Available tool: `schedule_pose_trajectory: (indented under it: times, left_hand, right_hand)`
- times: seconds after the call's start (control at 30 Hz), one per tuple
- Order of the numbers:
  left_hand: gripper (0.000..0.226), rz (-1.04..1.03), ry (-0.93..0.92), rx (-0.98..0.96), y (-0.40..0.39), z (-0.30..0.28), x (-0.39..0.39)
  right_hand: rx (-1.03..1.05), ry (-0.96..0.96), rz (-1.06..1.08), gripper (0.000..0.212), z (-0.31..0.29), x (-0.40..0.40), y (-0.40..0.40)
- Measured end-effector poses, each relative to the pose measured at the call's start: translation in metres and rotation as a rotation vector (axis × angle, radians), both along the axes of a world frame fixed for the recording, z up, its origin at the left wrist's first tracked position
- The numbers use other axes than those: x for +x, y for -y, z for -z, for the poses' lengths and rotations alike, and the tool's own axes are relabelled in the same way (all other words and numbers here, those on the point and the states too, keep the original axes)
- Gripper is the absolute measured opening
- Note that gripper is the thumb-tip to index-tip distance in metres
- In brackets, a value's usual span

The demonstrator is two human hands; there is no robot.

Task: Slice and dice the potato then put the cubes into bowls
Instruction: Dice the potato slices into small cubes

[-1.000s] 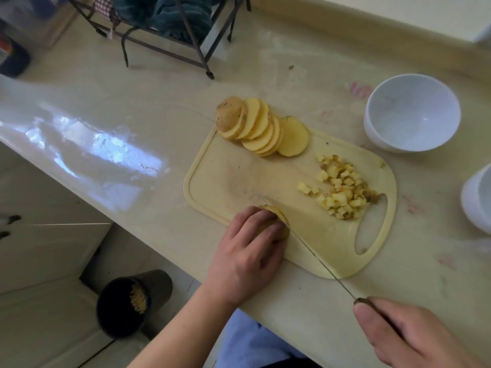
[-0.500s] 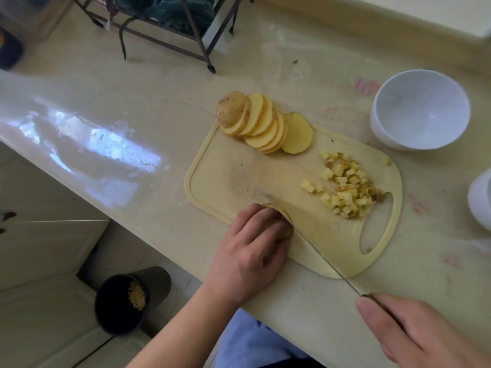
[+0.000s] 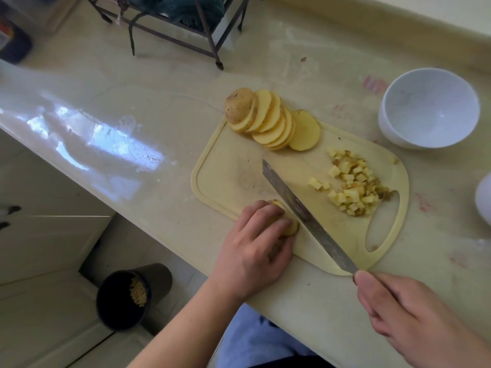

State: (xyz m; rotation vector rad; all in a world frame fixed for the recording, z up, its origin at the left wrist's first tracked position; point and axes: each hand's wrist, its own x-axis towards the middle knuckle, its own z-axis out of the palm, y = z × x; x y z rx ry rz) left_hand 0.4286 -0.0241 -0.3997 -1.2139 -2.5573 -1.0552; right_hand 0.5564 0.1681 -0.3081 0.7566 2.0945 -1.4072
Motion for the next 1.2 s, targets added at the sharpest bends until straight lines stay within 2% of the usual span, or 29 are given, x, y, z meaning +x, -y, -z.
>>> schedule_pose_trajectory:
  times: [0.1, 0.57, 0.83, 0.97, 1.2]
  left_hand:
    - [0.017, -0.004, 0.01, 0.012, 0.0, 0.0, 0.001]
    - [0.017, 0.008, 0.028, 0.015, 0.0, 0.002, -0.001]
    - [0.017, 0.01, 0.024, 0.022, 0.0, 0.001, -0.001]
    - [0.017, 0.007, 0.028, 0.028, -0.001, -0.001, -0.001]
    - [0.017, 0.005, 0.031, 0.019, 0.0, 0.0, -0.001]
  right_hand:
    - [-0.03, 0.009, -0.006, 0.079, -0.005, 0.0, 0.0]
    - [0.084, 0.018, -0.065, 0.097, -0.013, 0.017, -0.001]
    - [0.108, 0.033, -0.106, 0.095, -0.013, 0.018, -0.001]
    - [0.125, -0.003, -0.132, 0.086, -0.009, 0.006, 0.004]
    - [0.109, -0.05, -0.061, 0.081, 0.001, 0.004, 0.005]
